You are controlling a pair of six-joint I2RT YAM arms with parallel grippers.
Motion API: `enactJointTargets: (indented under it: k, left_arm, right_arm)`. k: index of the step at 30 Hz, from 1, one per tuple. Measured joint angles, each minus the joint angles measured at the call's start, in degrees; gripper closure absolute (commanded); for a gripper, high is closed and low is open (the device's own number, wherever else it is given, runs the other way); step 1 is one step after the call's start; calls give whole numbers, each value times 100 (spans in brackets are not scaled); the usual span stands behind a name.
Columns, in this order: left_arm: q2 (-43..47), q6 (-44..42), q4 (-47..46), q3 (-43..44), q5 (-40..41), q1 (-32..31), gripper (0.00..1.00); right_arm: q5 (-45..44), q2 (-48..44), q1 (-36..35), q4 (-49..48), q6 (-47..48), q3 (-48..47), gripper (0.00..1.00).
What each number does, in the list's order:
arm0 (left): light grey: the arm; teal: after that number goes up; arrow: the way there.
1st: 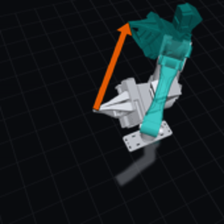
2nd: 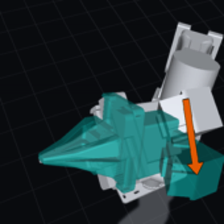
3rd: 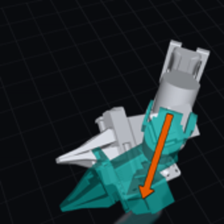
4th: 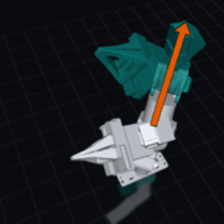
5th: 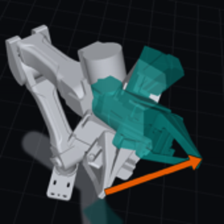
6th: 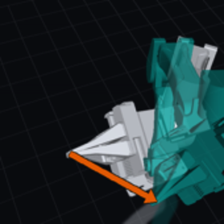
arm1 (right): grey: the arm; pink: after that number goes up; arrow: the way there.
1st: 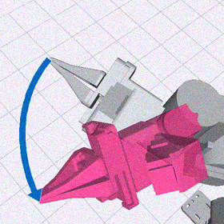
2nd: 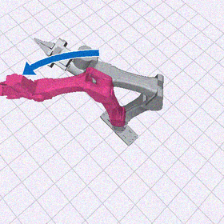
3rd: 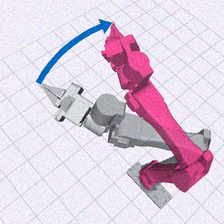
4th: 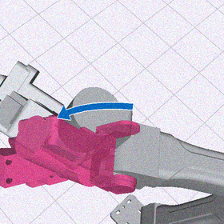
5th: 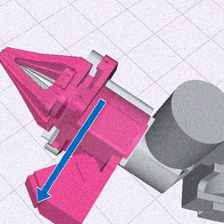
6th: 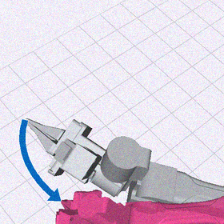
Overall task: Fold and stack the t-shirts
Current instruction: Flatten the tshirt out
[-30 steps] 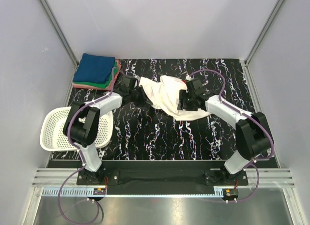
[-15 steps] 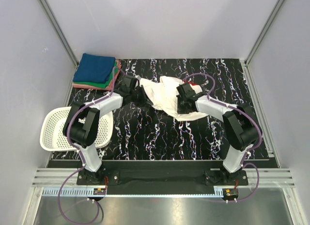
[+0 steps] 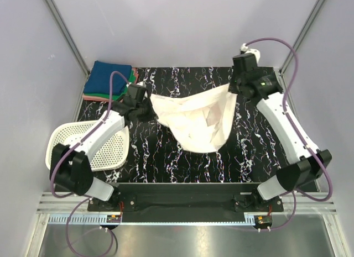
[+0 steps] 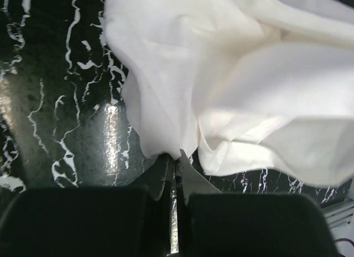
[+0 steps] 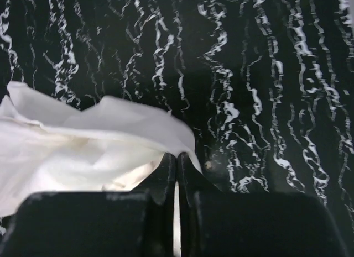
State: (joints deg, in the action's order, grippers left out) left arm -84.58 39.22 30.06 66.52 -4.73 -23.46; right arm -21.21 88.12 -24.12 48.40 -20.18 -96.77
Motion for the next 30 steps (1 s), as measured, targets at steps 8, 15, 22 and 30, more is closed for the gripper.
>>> enactJointTargets:
  k: [8,15,22,30]
  left_arm:
    - [483,-107,772,-105,415,0,100]
    - [804,-286,1578,210,1001,50,100]
    - [927,-487,2122,1252,1460,730,100]
    - [938,-684,2229,1899,1445,964,100]
  right_arm:
    - [-164,-164,444,975,-55,-417,100]
    - [157,-96,1298,1502,-157,-763,100]
    - [472,-234,1720,1303,-195,-1246,100]
    - [308,-308,1827,1233,-256,-1329,100]
